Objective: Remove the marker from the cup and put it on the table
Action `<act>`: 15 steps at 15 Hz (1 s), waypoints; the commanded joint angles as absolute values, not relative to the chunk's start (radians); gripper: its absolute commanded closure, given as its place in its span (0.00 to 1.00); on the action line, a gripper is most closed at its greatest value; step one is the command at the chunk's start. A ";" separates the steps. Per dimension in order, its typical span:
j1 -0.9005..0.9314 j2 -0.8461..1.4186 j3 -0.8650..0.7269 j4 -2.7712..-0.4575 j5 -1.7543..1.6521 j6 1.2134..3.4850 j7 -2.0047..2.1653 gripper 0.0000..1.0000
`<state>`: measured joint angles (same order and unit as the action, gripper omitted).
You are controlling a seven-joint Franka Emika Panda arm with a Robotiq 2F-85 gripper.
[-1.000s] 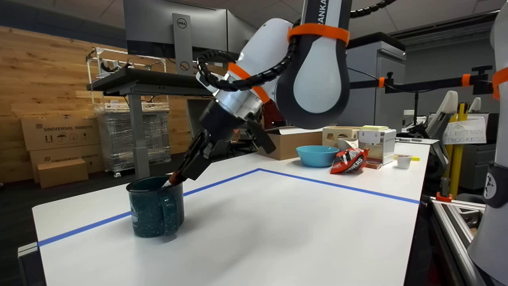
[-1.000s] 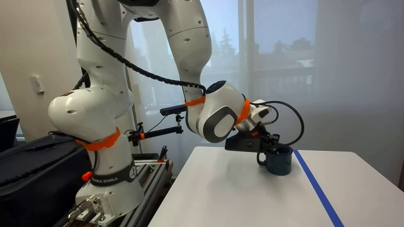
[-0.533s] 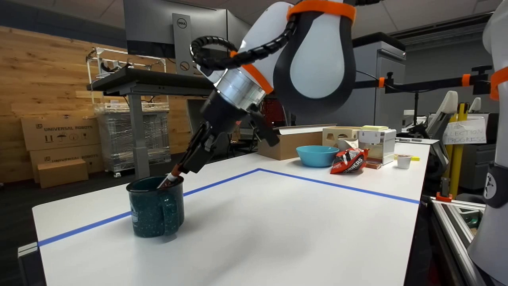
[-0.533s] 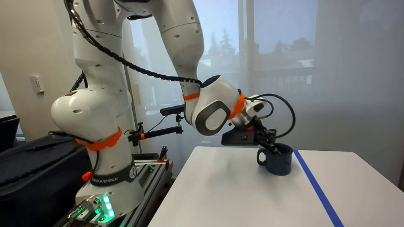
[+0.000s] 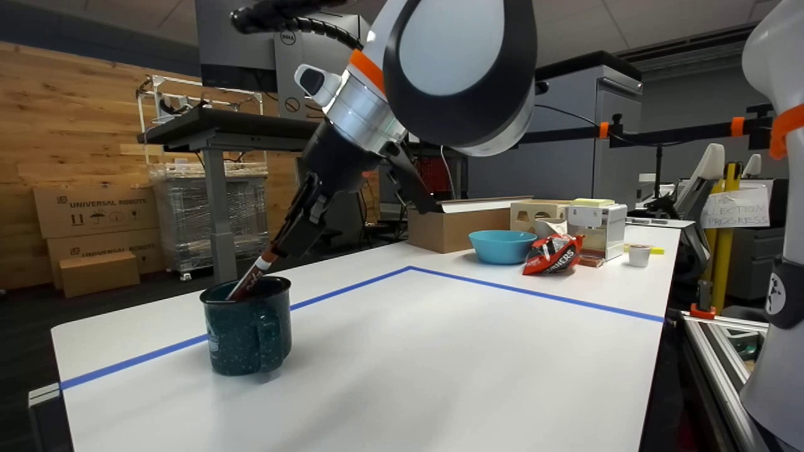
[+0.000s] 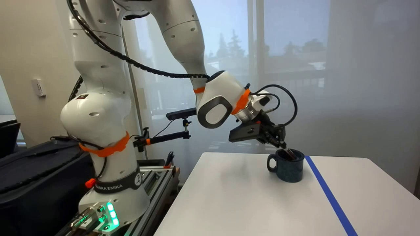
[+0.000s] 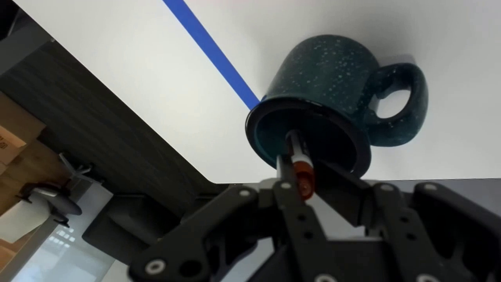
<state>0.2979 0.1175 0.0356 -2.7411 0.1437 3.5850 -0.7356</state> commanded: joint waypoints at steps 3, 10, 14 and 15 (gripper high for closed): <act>0.488 0.087 0.030 -2.751 0.563 3.589 -1.036 0.95; 0.734 0.126 0.050 -2.742 1.119 3.763 -1.343 0.95; 0.831 0.100 0.109 -2.742 1.429 3.889 -1.493 0.95; 0.848 0.100 0.128 -2.727 1.507 3.923 -1.538 0.95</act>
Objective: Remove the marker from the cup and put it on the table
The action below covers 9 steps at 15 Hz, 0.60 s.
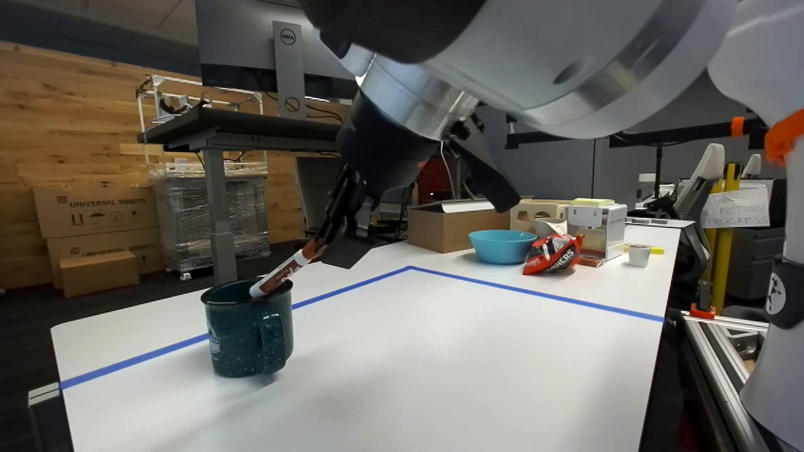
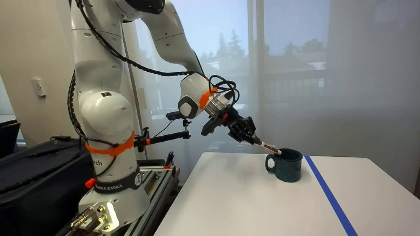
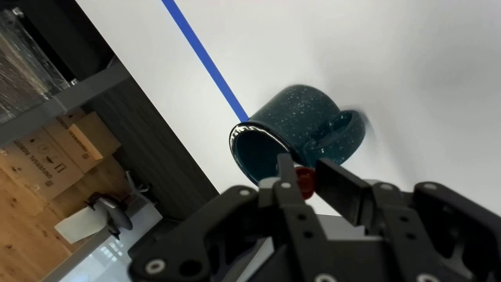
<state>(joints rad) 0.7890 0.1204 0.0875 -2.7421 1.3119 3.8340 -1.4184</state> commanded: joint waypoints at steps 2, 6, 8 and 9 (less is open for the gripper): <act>0.873 0.098 0.168 -2.686 1.659 3.986 -1.632 0.95; 0.805 0.102 0.304 -2.617 1.904 4.054 -1.766 0.95; 0.765 0.110 0.325 -2.617 1.929 3.993 -1.752 0.95; 0.740 0.115 0.325 -2.630 1.901 3.945 -1.721 0.95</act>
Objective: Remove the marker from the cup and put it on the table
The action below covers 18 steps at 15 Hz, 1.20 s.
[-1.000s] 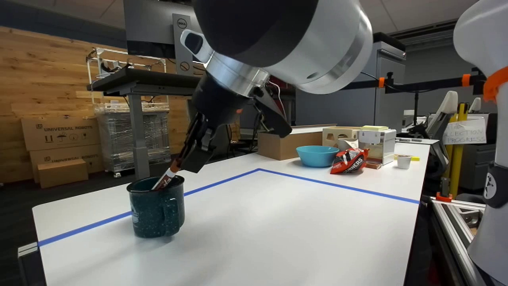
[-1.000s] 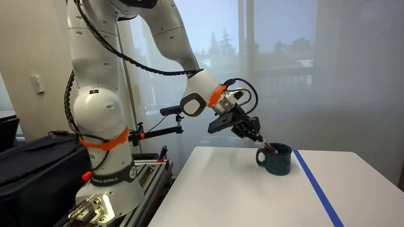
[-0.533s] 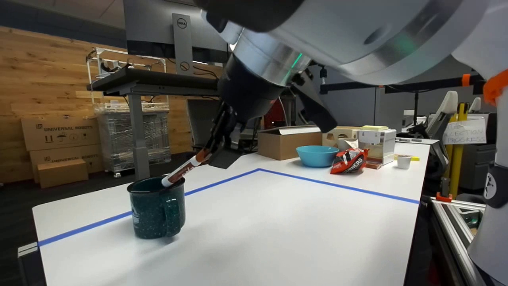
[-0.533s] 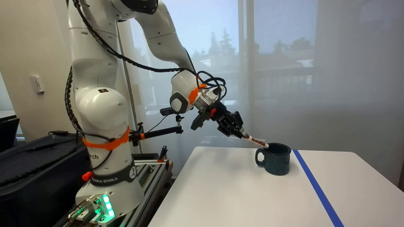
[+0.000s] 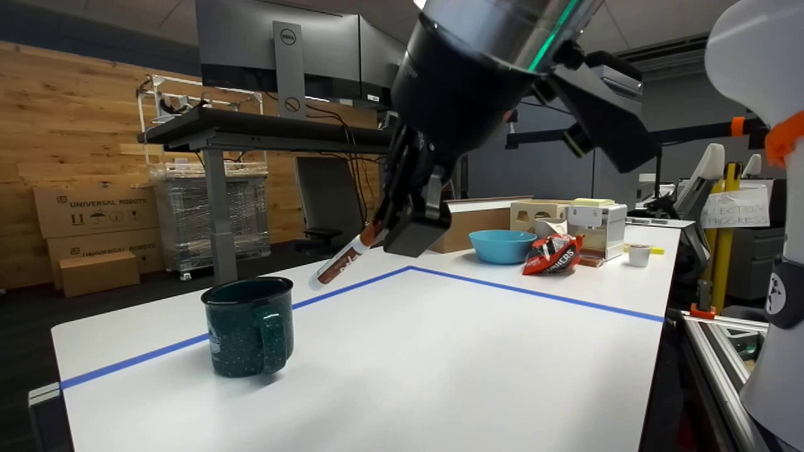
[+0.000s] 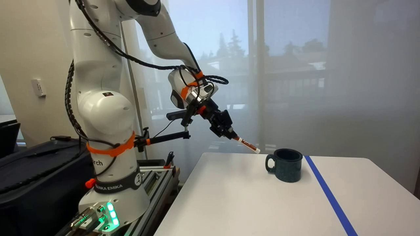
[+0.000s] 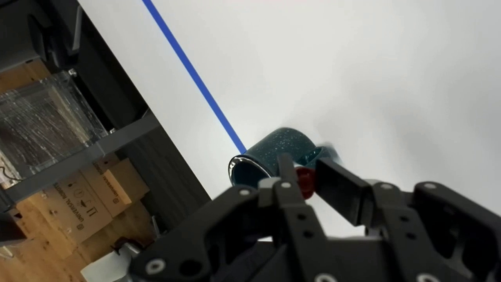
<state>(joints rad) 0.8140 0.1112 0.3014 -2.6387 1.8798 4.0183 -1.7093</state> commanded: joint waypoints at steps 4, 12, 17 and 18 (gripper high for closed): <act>0.619 0.152 0.312 -2.642 1.780 3.759 -1.682 0.95; 0.520 0.214 0.211 -2.637 1.663 3.439 -1.683 0.95; 0.507 0.237 0.210 -2.657 1.699 3.344 -1.684 0.53; 0.507 0.237 0.212 -2.663 1.705 3.341 -1.685 0.52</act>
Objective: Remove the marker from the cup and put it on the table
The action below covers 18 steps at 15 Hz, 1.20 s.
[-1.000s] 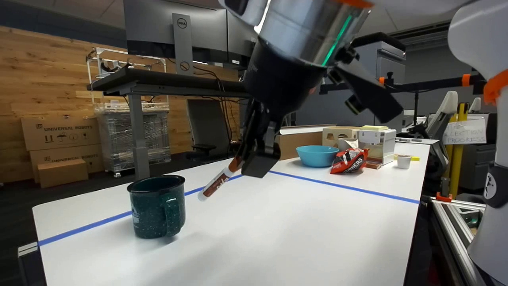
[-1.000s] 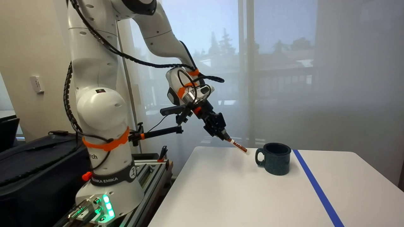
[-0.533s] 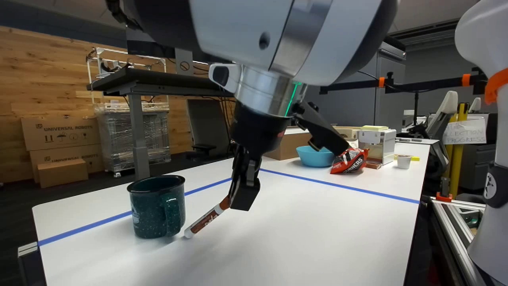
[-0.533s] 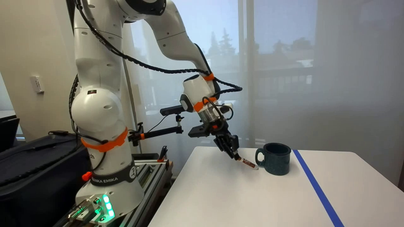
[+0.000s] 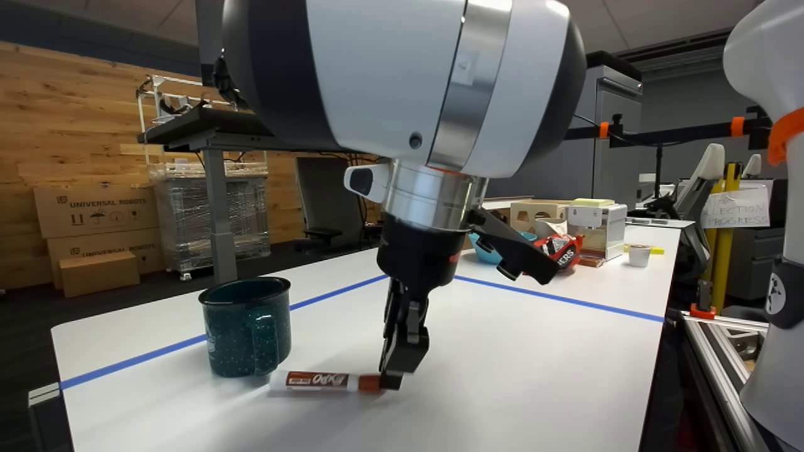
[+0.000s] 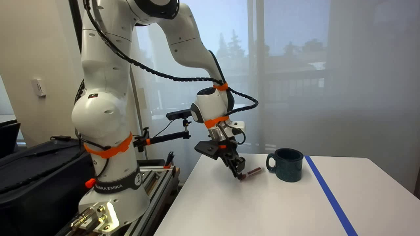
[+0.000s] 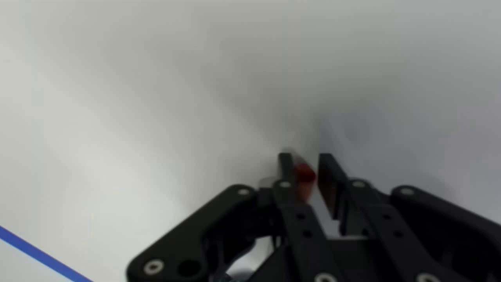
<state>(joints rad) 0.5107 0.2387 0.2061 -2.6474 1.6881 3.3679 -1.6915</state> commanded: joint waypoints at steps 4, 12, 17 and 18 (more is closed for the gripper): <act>0.519 0.202 0.237 -2.693 1.745 3.381 -1.678 0.23; 0.511 0.077 0.393 -2.688 2.061 3.583 -1.816 0.00; 0.513 0.076 0.411 -2.669 2.142 3.643 -1.849 0.00; 0.512 0.070 0.412 -2.669 2.148 3.646 -1.852 0.00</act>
